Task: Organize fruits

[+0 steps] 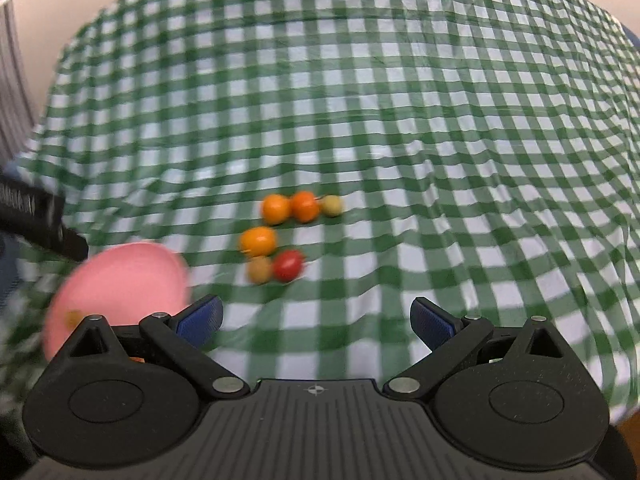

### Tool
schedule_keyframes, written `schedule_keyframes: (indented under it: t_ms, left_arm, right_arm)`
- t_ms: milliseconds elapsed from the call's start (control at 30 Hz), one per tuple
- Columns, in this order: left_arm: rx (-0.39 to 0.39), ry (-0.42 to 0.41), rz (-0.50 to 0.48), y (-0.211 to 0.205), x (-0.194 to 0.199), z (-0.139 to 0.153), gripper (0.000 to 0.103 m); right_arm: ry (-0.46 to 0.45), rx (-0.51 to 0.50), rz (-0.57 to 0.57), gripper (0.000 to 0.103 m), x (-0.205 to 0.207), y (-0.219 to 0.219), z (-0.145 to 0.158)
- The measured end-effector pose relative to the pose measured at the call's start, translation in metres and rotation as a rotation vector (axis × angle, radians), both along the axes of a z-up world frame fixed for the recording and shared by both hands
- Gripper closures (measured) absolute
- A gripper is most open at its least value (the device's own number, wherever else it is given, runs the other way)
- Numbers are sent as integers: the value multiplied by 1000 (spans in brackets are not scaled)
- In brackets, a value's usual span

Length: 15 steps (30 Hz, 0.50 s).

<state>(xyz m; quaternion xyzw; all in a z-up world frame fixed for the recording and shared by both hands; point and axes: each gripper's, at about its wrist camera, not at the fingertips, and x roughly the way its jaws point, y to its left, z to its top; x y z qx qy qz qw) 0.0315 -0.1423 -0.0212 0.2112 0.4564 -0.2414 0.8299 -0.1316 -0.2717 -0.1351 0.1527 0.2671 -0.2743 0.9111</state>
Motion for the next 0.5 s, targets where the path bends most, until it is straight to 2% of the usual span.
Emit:
schedule_keyframes:
  t_ms: [100,233,333,400,500]
  left_arm:
    - [-16,48,-69,-44,21,-22,0]
    - [-18,102,-133,-97,45,-55,0]
    - [18,124,-147,-125,60,-81,0]
    - [45,143,-160,-140,66,-99,0]
    - [108,149,-169,-152,73,-121,0]
  right_arm:
    - [43,-69,23,4,35,-20,-29]
    - [55,-54,84,5,75,-43,-54]
    - [41,-55,113,7,97,-49,-67]
    - [57,-50,139,12,110,-49,-74]
    - [52,-72,128,17,112,-49,-77]
